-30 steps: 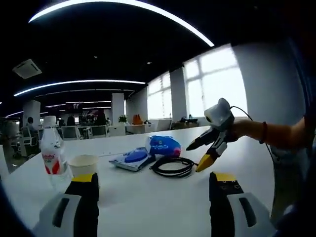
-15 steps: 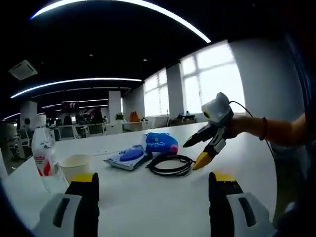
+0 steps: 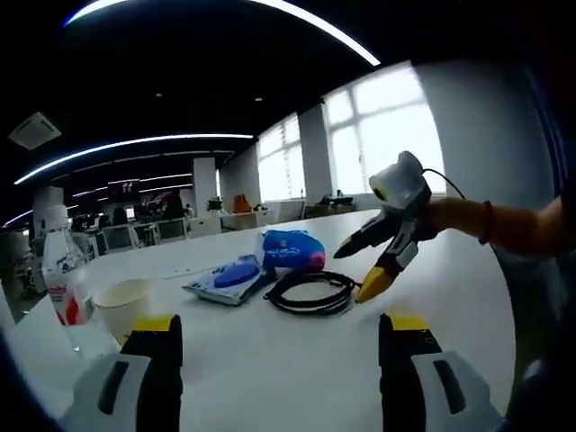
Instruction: Arrange the tabletop items into an orderly group along one side of the table until the central work area is clear of visible clutter.
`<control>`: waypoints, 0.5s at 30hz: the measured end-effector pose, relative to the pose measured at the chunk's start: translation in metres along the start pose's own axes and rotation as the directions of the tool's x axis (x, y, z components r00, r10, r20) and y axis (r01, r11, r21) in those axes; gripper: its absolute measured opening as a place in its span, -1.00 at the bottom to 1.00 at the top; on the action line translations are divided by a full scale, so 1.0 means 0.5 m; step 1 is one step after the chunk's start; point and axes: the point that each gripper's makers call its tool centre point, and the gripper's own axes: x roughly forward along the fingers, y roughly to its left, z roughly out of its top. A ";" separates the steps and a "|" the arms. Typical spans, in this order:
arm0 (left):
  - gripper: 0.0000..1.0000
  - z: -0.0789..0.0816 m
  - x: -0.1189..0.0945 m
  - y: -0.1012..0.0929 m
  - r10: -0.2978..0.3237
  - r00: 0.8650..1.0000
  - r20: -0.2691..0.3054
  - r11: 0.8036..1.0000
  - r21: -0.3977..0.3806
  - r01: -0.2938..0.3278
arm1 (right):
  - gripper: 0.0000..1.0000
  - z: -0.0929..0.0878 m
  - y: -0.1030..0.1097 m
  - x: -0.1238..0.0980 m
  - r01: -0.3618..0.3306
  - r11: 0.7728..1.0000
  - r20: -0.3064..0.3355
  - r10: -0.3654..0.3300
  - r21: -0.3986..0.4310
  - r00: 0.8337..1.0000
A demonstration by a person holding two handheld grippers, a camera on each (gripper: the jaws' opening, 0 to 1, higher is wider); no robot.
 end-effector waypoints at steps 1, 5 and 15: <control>0.79 0.000 0.003 -0.001 -0.003 1.000 -0.002 1.000 0.003 0.003 | 0.66 0.000 -0.001 0.000 0.001 1.000 0.001 -0.001 0.000 1.000; 0.77 0.000 0.016 -0.008 -0.012 1.000 -0.008 1.000 0.011 0.012 | 0.62 0.001 -0.003 0.002 -0.002 1.000 0.003 0.002 -0.003 1.000; 0.70 -0.003 0.051 -0.021 -0.048 0.998 -0.029 0.998 0.035 0.049 | 0.62 -0.003 -0.001 0.008 -0.019 1.000 0.002 0.019 -0.011 1.000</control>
